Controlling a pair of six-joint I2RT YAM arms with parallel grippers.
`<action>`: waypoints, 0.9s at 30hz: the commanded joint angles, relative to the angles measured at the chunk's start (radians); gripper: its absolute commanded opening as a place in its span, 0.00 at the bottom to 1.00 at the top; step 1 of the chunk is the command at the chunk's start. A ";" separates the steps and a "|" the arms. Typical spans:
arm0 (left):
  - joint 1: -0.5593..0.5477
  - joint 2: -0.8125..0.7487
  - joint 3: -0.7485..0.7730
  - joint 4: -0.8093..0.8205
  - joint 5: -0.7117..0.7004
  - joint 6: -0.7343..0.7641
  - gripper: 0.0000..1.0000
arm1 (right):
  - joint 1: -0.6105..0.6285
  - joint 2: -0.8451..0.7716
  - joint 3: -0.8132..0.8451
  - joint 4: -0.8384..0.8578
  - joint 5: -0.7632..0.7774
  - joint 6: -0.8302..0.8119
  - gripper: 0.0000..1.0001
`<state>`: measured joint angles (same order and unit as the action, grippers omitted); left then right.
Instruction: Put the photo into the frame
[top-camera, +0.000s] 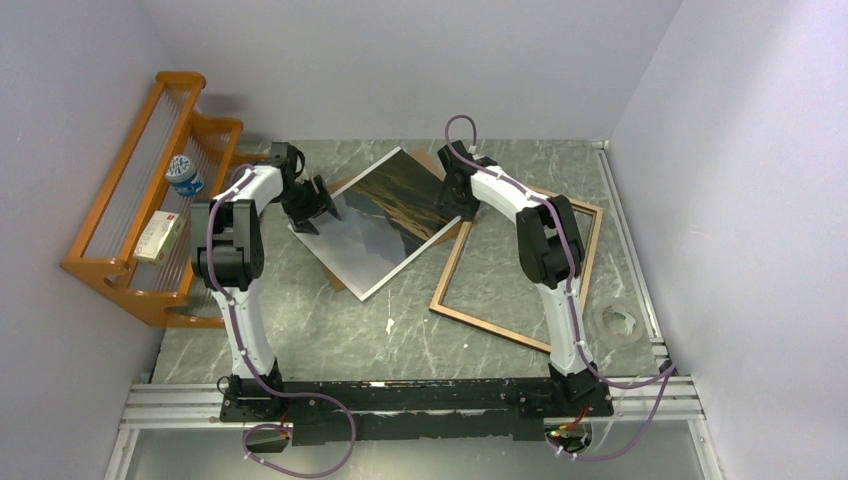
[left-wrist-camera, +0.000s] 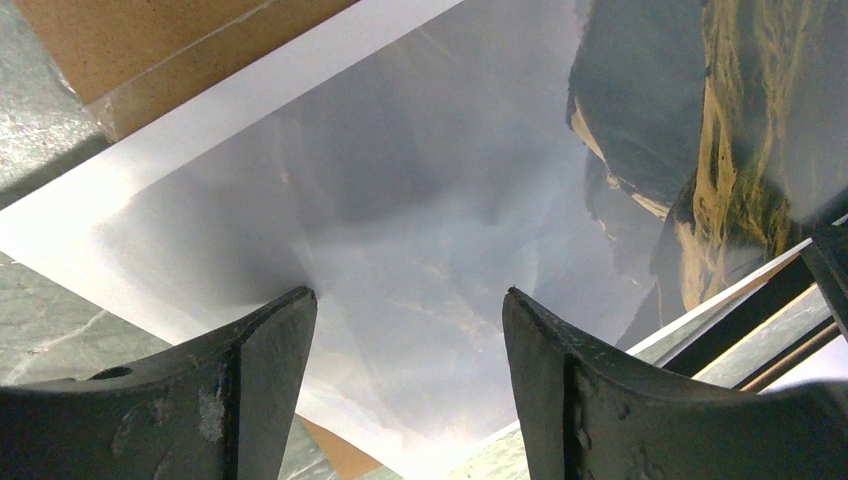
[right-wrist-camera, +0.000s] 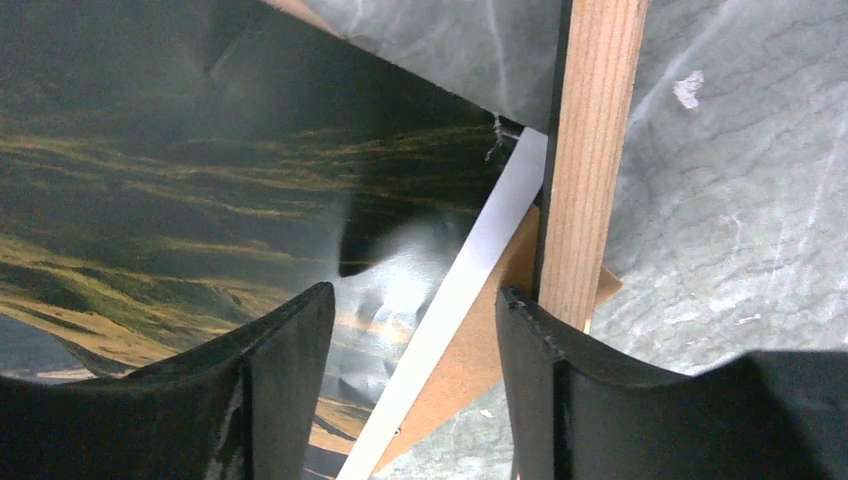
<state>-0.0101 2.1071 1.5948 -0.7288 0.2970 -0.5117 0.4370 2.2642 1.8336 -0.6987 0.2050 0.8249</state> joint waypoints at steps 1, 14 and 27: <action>0.007 0.059 0.050 -0.028 -0.074 0.044 0.75 | -0.032 0.011 0.027 -0.044 0.020 0.025 0.66; 0.036 0.072 0.144 0.022 0.033 0.065 0.76 | -0.115 0.071 0.105 0.008 0.012 0.138 0.69; 0.036 0.093 0.174 0.055 0.053 0.073 0.77 | -0.162 0.125 0.084 0.147 -0.137 0.187 0.69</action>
<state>0.0284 2.1780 1.7203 -0.6922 0.3431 -0.4561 0.3027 2.3833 1.9984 -0.6716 0.1802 0.9894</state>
